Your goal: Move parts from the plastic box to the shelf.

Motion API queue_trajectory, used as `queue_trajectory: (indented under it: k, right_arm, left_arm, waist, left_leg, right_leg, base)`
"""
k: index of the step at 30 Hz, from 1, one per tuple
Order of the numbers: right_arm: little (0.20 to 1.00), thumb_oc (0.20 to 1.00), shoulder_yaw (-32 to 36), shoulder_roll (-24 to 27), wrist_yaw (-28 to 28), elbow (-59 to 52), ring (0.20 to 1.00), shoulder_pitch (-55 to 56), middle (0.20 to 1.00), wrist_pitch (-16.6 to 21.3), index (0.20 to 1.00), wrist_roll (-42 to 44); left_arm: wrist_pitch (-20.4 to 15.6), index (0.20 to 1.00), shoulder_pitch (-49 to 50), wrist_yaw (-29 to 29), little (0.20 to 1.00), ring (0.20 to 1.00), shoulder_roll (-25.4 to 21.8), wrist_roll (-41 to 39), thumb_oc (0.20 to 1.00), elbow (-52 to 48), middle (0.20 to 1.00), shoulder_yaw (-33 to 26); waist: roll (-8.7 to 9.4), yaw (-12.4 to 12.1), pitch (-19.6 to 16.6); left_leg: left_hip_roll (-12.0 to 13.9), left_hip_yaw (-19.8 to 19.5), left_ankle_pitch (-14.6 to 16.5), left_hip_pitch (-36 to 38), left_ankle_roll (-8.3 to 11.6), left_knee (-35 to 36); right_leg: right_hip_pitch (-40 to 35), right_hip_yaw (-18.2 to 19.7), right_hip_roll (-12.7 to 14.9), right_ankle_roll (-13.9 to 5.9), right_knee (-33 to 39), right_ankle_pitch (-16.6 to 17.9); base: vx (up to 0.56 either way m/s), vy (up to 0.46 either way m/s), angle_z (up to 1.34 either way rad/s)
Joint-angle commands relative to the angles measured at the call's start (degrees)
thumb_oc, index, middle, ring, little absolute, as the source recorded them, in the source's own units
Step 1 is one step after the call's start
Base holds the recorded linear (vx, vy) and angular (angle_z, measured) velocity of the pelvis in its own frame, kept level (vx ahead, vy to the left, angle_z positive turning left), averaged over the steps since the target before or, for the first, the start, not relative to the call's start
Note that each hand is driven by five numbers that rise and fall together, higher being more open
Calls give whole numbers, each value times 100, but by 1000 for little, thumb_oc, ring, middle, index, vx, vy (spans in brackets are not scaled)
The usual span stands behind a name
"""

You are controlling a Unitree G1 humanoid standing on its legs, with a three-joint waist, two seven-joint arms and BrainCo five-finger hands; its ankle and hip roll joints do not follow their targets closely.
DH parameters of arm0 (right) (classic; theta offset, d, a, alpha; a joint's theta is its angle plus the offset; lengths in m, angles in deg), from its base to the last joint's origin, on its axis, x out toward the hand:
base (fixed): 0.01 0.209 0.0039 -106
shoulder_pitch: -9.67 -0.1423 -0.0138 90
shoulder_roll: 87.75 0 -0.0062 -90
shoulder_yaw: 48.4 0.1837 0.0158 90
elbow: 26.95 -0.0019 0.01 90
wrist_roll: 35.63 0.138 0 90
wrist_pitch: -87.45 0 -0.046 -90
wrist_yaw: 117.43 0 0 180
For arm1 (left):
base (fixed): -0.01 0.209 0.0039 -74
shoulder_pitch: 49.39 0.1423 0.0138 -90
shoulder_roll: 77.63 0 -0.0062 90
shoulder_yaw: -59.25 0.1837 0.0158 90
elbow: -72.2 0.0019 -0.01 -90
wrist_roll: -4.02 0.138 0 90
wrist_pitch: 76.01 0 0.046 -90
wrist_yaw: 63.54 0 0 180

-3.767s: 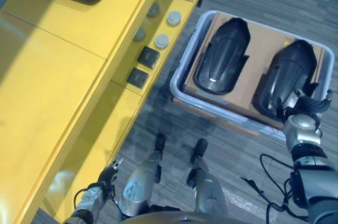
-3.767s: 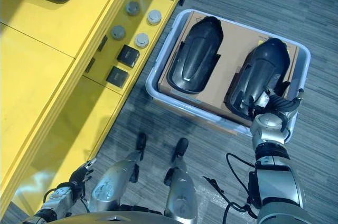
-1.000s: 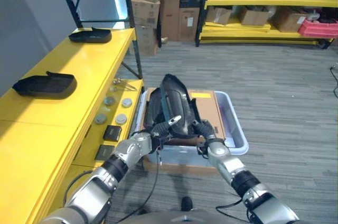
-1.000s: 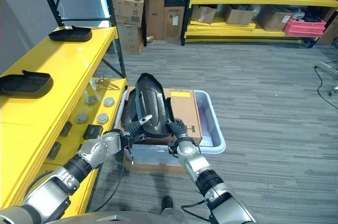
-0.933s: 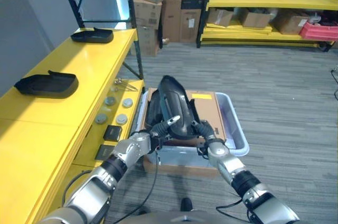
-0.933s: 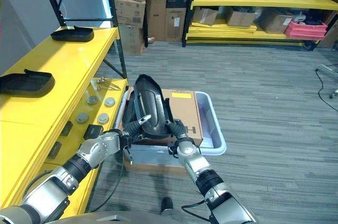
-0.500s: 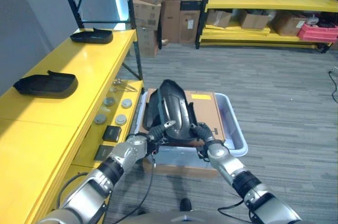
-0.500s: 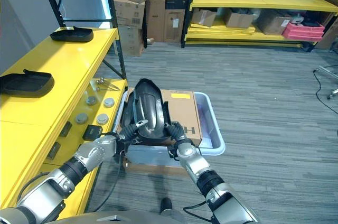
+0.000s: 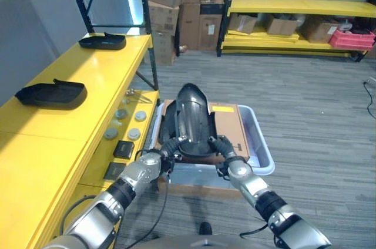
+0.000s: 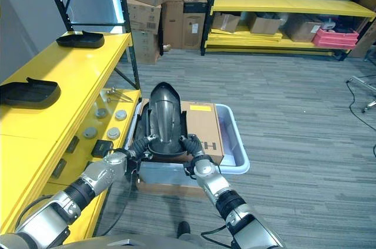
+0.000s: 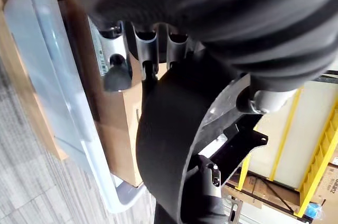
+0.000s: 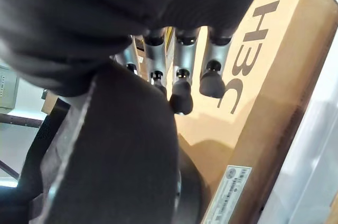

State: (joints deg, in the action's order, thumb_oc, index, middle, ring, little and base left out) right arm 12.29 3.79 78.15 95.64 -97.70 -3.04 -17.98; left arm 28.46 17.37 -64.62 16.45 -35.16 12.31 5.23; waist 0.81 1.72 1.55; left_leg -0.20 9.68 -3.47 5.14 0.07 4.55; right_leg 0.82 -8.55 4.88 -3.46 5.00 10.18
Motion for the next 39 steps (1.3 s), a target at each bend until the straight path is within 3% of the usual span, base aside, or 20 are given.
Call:
queue_trajectory:
  k: [1, 7, 12, 19, 25, 31, 35, 39]
  right_arm:
    - [1000, 1000, -113, -314, -41, 225, 1000, -212, 1000, 574, 1000, 327]
    - [1000, 1000, 78, -336, 223, 324, 1000, -348, 1000, 606, 1000, 603]
    - [1000, 1000, 266, -305, 485, 88, 1000, -326, 1000, 320, 1000, 650]
    - [1000, 1000, 561, -9, 486, -319, 1000, 320, 1000, -189, 1000, 171]
    - [1000, 1000, 1123, 395, 85, -253, 1000, 1381, 1000, -633, 1000, -792]
    - [1000, 1000, 1569, 620, -237, 841, 1000, 2022, 1000, -345, 1000, -1607]
    - [1000, 1000, 1640, 645, -481, 1433, 1000, 2118, 1000, -92, 1000, -2127]
    - [1000, 1000, 1484, 569, -578, 1563, 1000, 2194, 1000, -107, 1000, -2489]
  left_arm:
    - [-1127, 200, -460, 129, 200, 200, 590, -122, 200, -81, 200, -268]
    - [-1335, 200, -487, -63, 200, 200, 568, -45, 200, -47, 200, -459]
    - [-1543, 200, -450, -294, 200, 200, 503, 167, 200, -191, 200, -641]
    - [-1863, 200, -118, -650, 200, 200, 189, 457, 200, -680, 200, -1180]
    - [-2142, 200, 523, -773, 200, 200, -486, 751, 200, -1865, 200, -2064]
    - [-2197, 200, 1043, -985, 200, 200, -1006, 795, 200, -2813, 200, -2998]
    - [-2243, 200, 1426, -984, 200, 200, -1152, 701, 200, -3260, 200, -3558]
    - [-2172, 200, 1772, -942, 200, 200, -1139, 715, 200, -3485, 200, -3861]
  waist:
    - [-49, -163, -99]
    - [-34, -233, -93]
    - [-21, -243, -82]
    - [-9, -198, -79]
    - [-27, -112, -2]
    - [-78, -168, 104]
    - [-106, -388, 217]
    - [-142, -571, 337]
  left_leg:
    - [-13, -334, 291, -81, -65, -8]
    - [-29, -387, 285, -60, -64, -4]
    - [-37, -419, 280, -51, -80, 16]
    - [-14, -441, 254, -94, -79, 45]
    - [69, -456, 188, -184, -30, 45]
    - [203, -521, 73, -359, 127, 45]
    - [285, -633, -68, -540, 247, 15]
    - [323, -291, -195, -776, 312, -58]
  right_leg:
    - [-428, -206, 157, -382, -124, -523]
    - [-476, -257, 161, -371, -115, -523]
    - [-483, -276, 149, -353, -119, -536]
    - [-463, -289, 115, -334, -127, -570]
    - [-423, -310, 39, -297, -140, -609]
    - [-390, -437, -27, -260, -135, -677]
    - [-430, -618, -21, -225, -125, -731]
    - [-525, -1120, 72, -250, -62, -734]
  base:
    - [0, 0, 0]
    - [-1, -2, 1]
    - [-7, -6, 0]
    - [-35, -31, 1]
    - [-72, -60, 5]
    - [-67, -51, 9]
    - [-37, -18, 20]
    - [-36, 19, 54]
